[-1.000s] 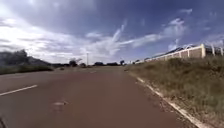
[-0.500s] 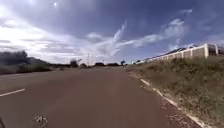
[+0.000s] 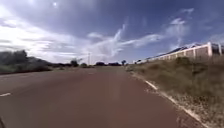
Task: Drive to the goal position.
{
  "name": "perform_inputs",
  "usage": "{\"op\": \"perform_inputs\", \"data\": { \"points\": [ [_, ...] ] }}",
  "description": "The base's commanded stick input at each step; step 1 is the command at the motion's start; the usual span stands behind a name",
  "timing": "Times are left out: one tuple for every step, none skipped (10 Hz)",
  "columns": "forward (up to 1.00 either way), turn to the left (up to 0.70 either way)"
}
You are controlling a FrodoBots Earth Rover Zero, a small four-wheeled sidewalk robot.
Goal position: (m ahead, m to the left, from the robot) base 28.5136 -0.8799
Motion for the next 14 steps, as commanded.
{"op": "perform_inputs", "data": {
  "points": [
    [1.0, 0.0],
    [1.0, 0.0],
    [1.0, 0.0],
    [1.0, 0.0],
    [1.0, 0.0],
    [1.0, 0.0],
    [1.0, 0.0],
    [1.0, 0.0],
    [1.0, 0.0],
    [1.0, 0.0],
    [1.0, 0.0],
    [1.0, 0.0],
    [1.0, 0.0],
    [1.0, 0.0]
  ]
}}
